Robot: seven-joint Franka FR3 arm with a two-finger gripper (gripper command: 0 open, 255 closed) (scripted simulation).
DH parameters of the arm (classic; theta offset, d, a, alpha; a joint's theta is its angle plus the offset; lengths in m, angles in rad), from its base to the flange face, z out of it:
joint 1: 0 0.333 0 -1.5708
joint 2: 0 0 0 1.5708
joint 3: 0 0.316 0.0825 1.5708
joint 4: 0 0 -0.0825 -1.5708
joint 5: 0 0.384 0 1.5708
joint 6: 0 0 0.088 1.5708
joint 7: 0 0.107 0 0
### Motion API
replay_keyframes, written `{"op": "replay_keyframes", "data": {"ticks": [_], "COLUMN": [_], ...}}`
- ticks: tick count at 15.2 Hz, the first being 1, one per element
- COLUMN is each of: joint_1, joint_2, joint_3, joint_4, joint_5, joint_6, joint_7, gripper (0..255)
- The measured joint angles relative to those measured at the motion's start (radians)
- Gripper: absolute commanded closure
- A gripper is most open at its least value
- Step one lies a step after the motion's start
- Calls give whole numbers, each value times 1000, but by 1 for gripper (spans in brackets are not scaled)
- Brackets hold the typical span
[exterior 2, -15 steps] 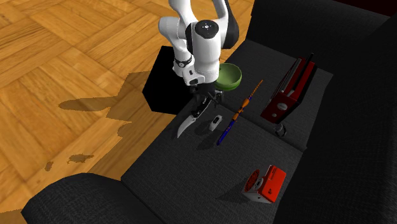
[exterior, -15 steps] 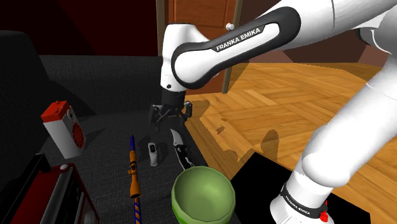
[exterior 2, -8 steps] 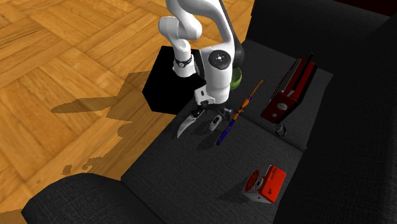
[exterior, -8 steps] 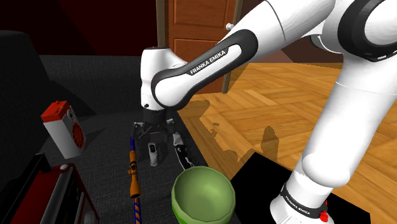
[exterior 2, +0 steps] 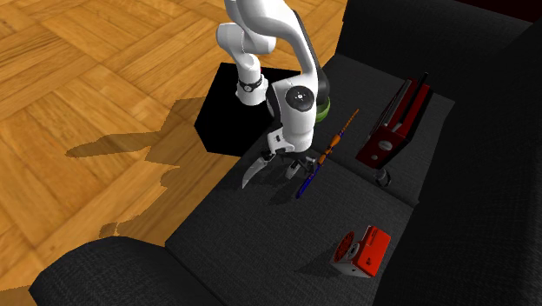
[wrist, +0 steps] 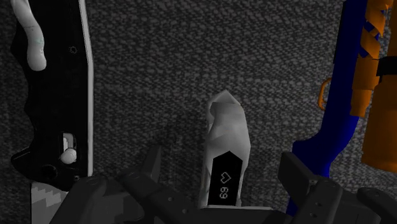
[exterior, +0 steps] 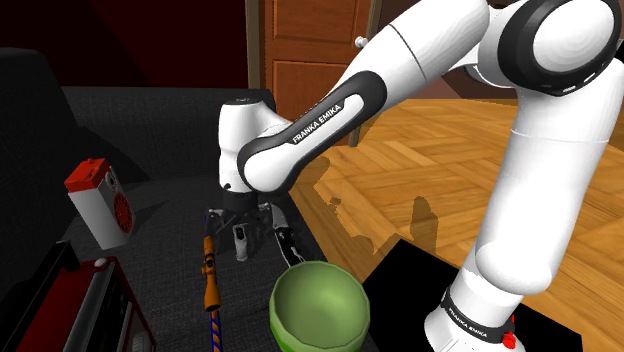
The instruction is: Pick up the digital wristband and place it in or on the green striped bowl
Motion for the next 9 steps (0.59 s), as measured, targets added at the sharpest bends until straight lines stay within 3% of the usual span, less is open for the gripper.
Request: {"op": "replay_keyframes", "data": {"ticks": [6,7,9], "joint_1": [1,1,1], "joint_2": [7,7,7], "joint_3": [-1,-1,-1], "joint_4": [-2,-2,-2], "joint_5": [-5,-5,-5], "joint_6": [8,8,8], "joint_7": [3,3,3], "gripper": [0,255,255]}}
